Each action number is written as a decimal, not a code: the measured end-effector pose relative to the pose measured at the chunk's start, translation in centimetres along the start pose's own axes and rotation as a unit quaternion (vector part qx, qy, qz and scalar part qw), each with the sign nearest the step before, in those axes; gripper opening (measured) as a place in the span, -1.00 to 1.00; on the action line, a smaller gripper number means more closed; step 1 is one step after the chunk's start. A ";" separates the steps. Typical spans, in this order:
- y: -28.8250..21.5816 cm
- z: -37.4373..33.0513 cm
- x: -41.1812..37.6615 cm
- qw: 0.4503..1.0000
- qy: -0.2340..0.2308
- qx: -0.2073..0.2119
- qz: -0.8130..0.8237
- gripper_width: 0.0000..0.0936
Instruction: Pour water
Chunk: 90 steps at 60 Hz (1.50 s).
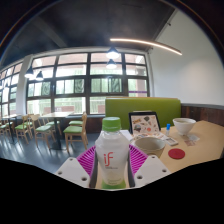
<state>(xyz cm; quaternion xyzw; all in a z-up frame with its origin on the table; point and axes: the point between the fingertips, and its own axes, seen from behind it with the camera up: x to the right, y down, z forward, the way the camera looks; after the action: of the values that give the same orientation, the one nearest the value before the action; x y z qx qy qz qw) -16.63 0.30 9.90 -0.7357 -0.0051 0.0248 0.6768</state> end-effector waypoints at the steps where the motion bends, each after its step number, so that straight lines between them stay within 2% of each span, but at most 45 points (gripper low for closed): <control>1: -0.1 0.1 -0.1 1.000 -0.003 0.003 -0.001 -0.12; 3: -0.1 0.3 0.0 1.000 -0.006 0.009 -0.003 -0.22; 5: -0.3 0.3 -0.4 1.000 -0.011 0.014 -0.006 -0.22; 6: -0.3 0.4 -0.6 1.000 -0.015 0.015 -0.008 -0.32; 15: -1.4 1.3 -2.3 0.997 -0.042 0.011 0.058 -0.32; 24: -6.2 3.6 -1.6 0.957 -0.073 0.035 0.278 -0.32; 31: -7.2 6.1 1.7 0.863 -0.097 0.030 0.495 -0.32; 40: -6.4 8.5 4.8 0.662 -0.127 -0.002 0.738 -0.32; 41: -7.8 6.4 3.3 0.639 -0.118 -0.004 0.760 -0.32; 47: -6.6 8.5 4.9 0.550 -0.127 -0.009 0.825 -0.32; 53: -6.1 8.6 4.6 0.484 -0.120 -0.024 0.866 -0.32; 63: -6.1 8.3 4.3 0.445 -0.119 -0.031 0.887 -0.32; 71: -6.7 8.0 3.5 0.455 -0.131 -0.038 0.880 -0.32; 76: -8.8 6.9 2.9 0.493 -0.169 -0.031 0.853 -0.32; 81: -13.0 5.6 2.4 0.595 -0.221 -0.009 0.773 -0.32; 85: -16.6 3.0 3.6 0.698 -0.256 0.043 0.667 -0.32; 90: -21.1 1.8 7.5 0.815 -0.239 0.121 0.514 -0.32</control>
<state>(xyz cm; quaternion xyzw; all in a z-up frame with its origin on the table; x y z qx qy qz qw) -8.69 4.22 30.53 -0.5140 0.2154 0.5449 0.6265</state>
